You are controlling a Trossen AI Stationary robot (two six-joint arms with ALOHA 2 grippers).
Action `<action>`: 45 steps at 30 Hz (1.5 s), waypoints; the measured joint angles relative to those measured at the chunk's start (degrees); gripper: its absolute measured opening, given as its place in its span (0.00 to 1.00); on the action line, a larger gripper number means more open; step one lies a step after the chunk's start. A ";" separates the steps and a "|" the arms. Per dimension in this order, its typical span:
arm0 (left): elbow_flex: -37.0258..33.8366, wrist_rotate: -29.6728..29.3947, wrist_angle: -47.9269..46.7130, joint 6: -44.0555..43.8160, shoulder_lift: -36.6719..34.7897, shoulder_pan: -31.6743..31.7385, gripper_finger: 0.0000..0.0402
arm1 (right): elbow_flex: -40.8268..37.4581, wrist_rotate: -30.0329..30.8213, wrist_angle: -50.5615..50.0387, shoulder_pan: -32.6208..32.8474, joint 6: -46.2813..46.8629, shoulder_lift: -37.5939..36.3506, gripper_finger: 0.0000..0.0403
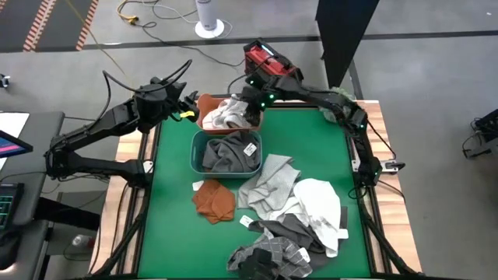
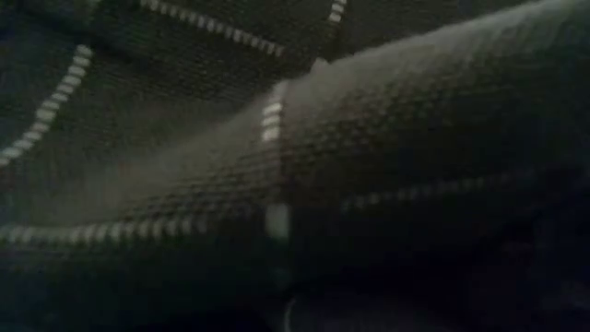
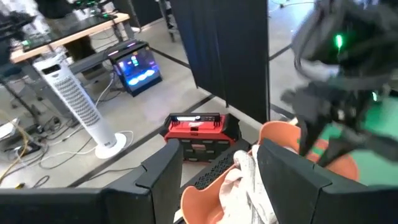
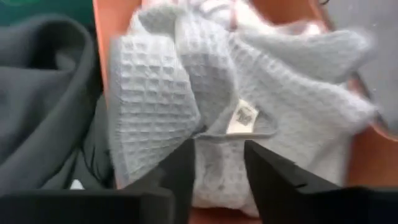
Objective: Sort towels by color in basket
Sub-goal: Put the light gray towel into the orange bin
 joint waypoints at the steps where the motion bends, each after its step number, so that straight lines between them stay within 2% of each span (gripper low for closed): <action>1: 0.00 1.11 -0.21 0.25 0.00 0.00 0.49 | -0.06 0.25 -0.43 0.00 -0.02 -0.87 0.49; 5: 0.00 2.04 -1.37 -0.15 0.02 -0.04 0.49 | -0.13 0.01 1.83 0.45 -0.45 -4.76 0.63; 10: 0.00 1.72 -2.35 -0.75 0.02 0.56 0.49 | 0.06 -1.95 9.84 3.72 -4.40 -5.11 0.67; 14: 0.00 1.65 -2.35 -1.62 0.02 0.57 0.49 | -0.24 -1.93 14.34 5.98 -4.65 -1.16 0.65; 17: 0.00 1.65 -3.03 -2.61 0.02 0.57 0.49 | 0.04 -1.67 16.59 5.85 -1.56 1.91 0.63; 20: 0.00 1.61 -3.68 -3.05 0.01 0.57 0.49 | -0.09 2.56 14.54 4.32 4.42 6.66 0.59; 23: 0.00 1.61 -4.14 -3.04 0.00 0.57 0.49 | -0.41 3.14 11.43 2.80 6.41 9.38 0.55; 29: 0.00 1.59 -4.40 -2.66 0.00 0.57 0.49 | -0.15 3.16 10.22 2.97 5.47 7.58 0.49; 37: 0.00 1.59 -5.02 -2.40 0.00 0.57 0.49 | 0.00 3.41 14.95 3.26 5.51 -1.46 0.47; 42: 0.00 1.59 -5.28 -2.50 0.00 0.57 0.49 | -0.03 6.36 22.63 2.74 5.51 -1.65 0.47; 45: 0.00 1.59 -5.35 -3.29 -0.02 0.56 0.49 | 0.05 8.33 25.44 1.87 5.53 1.43 0.47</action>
